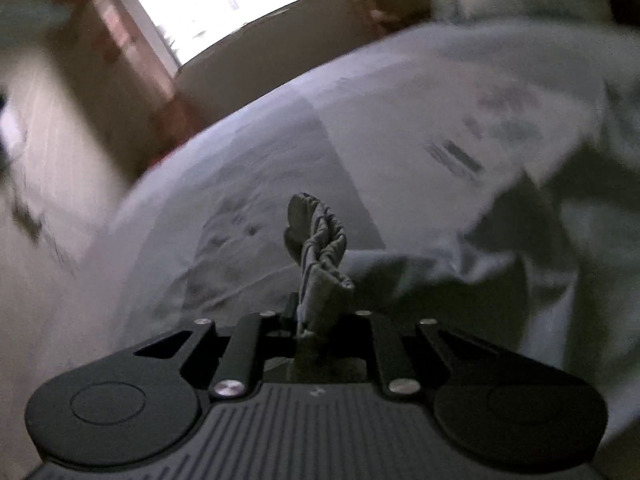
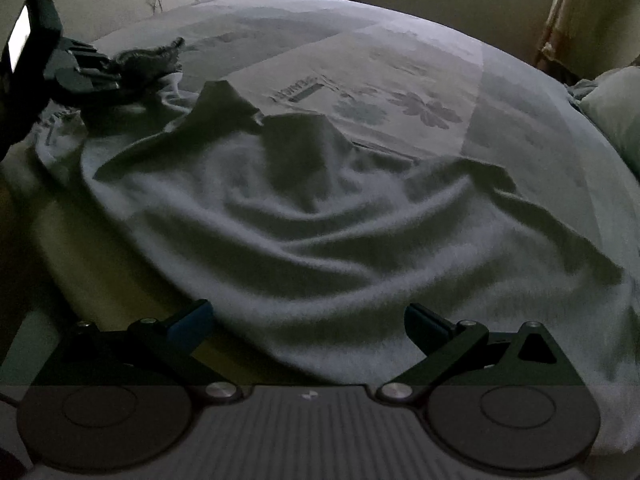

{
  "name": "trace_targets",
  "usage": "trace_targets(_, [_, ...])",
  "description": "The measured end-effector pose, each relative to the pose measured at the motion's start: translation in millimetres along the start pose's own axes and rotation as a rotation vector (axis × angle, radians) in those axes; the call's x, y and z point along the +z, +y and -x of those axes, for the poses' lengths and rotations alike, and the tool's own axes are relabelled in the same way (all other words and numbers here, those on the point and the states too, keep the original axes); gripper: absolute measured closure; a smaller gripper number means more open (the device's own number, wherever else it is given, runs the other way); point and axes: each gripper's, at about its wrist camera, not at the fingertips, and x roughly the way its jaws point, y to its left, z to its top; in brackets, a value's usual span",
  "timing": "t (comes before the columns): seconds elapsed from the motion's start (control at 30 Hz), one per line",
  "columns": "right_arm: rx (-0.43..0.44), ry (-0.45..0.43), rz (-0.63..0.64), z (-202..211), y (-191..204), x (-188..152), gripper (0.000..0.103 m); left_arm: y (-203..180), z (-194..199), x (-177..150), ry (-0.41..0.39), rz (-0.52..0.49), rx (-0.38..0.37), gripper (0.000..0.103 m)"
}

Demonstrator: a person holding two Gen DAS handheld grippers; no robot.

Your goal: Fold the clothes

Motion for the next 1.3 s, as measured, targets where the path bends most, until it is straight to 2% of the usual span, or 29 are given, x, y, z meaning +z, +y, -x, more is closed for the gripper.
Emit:
trace_targets(0.1, [0.005, -0.006, 0.004, 1.2, 2.1, 1.1, 0.0, 39.7, 15.3, -4.3, 0.004, 0.201, -0.064, 0.091])
trace_targets(0.23, [0.011, -0.009, 0.005, 1.0, 4.0, 2.2, 0.0, 74.0, 25.3, -17.1, 0.009, 0.386, -0.091, 0.091])
trace_targets(0.4, [0.018, -0.011, 0.005, 0.3, 6.5, 3.4, 0.0, 103.0, 19.0, -41.8, 0.057, 0.564, -0.109, 0.091])
trace_targets(0.57, [0.022, -0.01, 0.012, -0.7, 10.8, 5.0, 0.0, 113.3, 17.8, -75.8, 0.092, 0.691, -0.121, 0.091])
trace_targets(0.83, [0.016, -0.007, 0.013, -1.6, 12.5, 6.9, 0.0, 128.7, 23.5, -102.3, 0.07, 0.817, -0.121, 0.091])
trace_targets(0.97, [0.011, -0.012, 0.008, -1.4, 10.3, 6.2, 0.0, 132.1, 32.9, -101.8, 0.01, 0.808, -0.115, 0.091])
trace_targets(1.17, [0.019, -0.061, 0.012, 3.4, 11.0, 7.7, 0.0, 141.3, 5.6, -130.5, 0.112, 0.898, -0.092, 0.09])
trace_targets(1.3, [0.024, -0.078, 0.031, 6.9, 10.8, 9.4, 0.0, 136.4, 12.6, -133.1, 0.071, 0.874, -0.087, 0.089])
